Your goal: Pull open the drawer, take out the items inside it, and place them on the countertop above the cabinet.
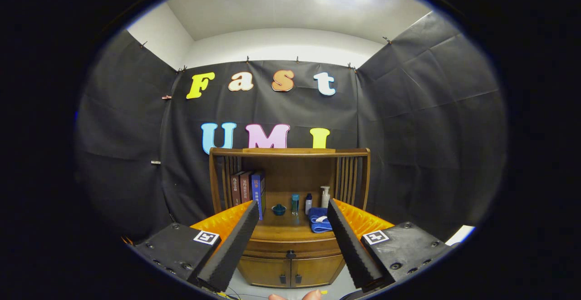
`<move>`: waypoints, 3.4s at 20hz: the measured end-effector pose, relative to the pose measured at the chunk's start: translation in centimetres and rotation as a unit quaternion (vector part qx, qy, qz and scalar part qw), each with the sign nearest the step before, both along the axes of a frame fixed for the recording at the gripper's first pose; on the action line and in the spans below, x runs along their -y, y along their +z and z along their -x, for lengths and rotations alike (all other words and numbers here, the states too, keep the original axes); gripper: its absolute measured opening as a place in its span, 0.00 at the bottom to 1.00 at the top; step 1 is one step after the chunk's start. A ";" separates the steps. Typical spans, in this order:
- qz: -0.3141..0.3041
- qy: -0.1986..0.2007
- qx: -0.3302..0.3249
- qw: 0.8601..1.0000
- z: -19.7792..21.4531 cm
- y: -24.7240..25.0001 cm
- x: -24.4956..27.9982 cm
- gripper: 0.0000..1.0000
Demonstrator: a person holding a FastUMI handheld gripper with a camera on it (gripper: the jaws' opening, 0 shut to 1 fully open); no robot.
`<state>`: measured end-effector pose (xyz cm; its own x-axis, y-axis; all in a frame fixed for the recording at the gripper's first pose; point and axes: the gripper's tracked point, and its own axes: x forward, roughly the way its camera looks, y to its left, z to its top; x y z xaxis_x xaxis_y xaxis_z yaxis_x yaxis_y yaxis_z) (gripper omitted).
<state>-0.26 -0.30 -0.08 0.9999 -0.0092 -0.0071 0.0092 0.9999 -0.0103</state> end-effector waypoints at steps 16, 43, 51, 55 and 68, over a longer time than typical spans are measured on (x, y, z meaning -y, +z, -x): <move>0.008 0.031 -0.023 0.999 -8.5 -7.1 -1.8 0.99; -0.005 0.015 -0.201 0.979 -20.2 -43.3 0.2 0.63; -0.019 0.012 -0.210 0.977 -19.2 -42.9 0.4 0.30; -0.025 0.011 -0.214 0.976 -16.0 -42.4 0.7 0.30; -0.026 0.013 -0.206 0.978 -6.6 -40.7 1.4 0.30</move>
<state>6.32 -1.69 -40.78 0.9116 0.0275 -0.4100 -0.0106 0.9990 0.0436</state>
